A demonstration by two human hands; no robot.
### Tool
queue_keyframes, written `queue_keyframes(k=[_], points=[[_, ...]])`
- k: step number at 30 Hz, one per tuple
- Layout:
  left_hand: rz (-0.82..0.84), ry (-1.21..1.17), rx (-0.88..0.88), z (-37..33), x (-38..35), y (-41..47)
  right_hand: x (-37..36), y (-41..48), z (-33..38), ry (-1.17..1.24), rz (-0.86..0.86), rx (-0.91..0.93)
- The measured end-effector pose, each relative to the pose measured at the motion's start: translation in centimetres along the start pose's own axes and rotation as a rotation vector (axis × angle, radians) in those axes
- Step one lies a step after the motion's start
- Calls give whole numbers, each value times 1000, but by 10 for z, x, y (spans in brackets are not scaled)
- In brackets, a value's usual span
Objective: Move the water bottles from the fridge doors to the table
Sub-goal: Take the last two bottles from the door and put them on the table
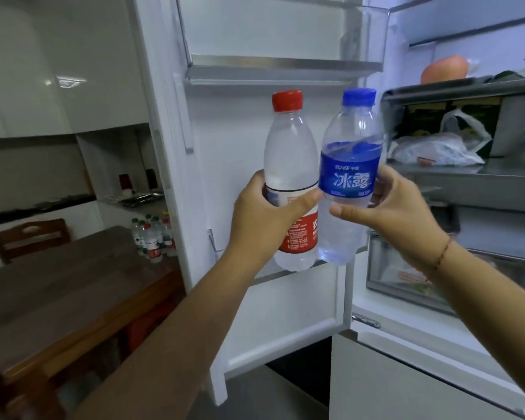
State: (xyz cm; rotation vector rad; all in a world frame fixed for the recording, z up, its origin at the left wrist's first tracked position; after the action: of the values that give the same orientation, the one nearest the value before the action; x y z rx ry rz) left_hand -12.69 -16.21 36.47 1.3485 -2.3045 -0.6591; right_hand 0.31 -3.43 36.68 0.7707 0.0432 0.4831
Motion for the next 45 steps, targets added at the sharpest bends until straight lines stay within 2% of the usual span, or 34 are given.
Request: queue_keyframes(k=[6, 15, 26, 35, 45], points=[[3, 22, 108, 41, 63, -42, -58, -57, -7, 55, 130, -96], [-68, 137, 294, 130, 210, -71, -213, -135, -4, 77, 305, -176], [-80, 217, 432, 227, 375, -43, -407, -176, 0, 142, 303, -297], [-84, 186, 417, 307, 420, 5, -505, -164, -49, 129, 258, -404], [-116, 240, 439, 432, 422, 121, -610, -76, -165, 71, 105, -532]])
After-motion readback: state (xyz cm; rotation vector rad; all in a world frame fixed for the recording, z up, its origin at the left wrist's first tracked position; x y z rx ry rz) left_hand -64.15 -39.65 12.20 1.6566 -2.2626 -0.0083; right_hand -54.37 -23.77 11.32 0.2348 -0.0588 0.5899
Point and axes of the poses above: each hand's wrist, its own y-axis towards the middle knuckle, its own x-axis out of the back of the hand, z = x × y, the point moved 8 cm from there along y, towards the middle knuckle, and after that the axes turned 11 degrees about -z, right-handed, at the moved point
